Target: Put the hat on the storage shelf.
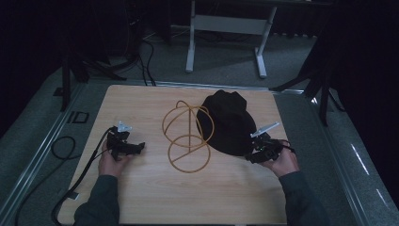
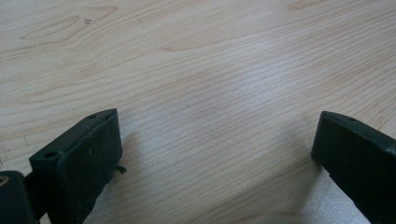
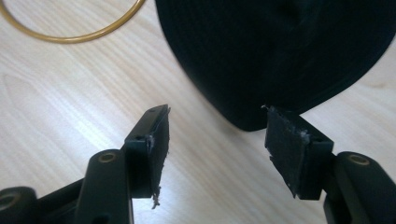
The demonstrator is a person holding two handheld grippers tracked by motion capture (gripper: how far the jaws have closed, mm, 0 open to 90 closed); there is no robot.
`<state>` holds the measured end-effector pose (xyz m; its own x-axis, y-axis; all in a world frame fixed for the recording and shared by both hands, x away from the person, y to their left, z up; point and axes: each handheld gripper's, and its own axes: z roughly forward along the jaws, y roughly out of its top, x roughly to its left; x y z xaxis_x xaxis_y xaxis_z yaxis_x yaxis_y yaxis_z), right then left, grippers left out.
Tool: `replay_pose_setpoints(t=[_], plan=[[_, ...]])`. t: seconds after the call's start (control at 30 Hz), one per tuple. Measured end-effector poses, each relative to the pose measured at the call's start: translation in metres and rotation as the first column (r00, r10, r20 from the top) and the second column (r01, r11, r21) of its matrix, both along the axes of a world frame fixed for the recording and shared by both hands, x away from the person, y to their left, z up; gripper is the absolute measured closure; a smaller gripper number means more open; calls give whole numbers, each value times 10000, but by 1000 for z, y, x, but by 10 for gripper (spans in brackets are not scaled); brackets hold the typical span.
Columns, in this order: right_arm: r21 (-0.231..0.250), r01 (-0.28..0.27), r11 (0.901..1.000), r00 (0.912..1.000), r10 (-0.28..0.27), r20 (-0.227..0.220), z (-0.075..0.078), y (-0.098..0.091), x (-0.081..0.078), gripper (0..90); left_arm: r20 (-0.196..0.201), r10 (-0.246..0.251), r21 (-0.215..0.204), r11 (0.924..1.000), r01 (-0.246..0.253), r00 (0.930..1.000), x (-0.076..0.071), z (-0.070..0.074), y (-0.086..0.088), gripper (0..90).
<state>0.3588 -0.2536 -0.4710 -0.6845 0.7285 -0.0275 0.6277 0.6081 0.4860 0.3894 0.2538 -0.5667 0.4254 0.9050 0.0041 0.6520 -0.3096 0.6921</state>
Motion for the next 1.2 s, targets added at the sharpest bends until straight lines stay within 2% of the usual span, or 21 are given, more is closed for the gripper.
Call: replay_pose_setpoints(t=[0.17,0.5,0.77,1.2], plan=[[-402,-38,9992,9999,44,145,11,3,12,414,2,0,0,10000,0,10000,0,0,0,20],[-816,302,9962,9991,-276,323,24,5,33,426,-3,-6,9,10000,6,10000,0,0,0,20],[-1071,169,9941,9985,-113,529,31,12,48,472,9,12,-11,10000,-12,10000,0,0,0,20],[-1133,127,9935,9998,-110,158,36,22,71,482,3,-10,14,10000,10,10000,0,0,0,20]])
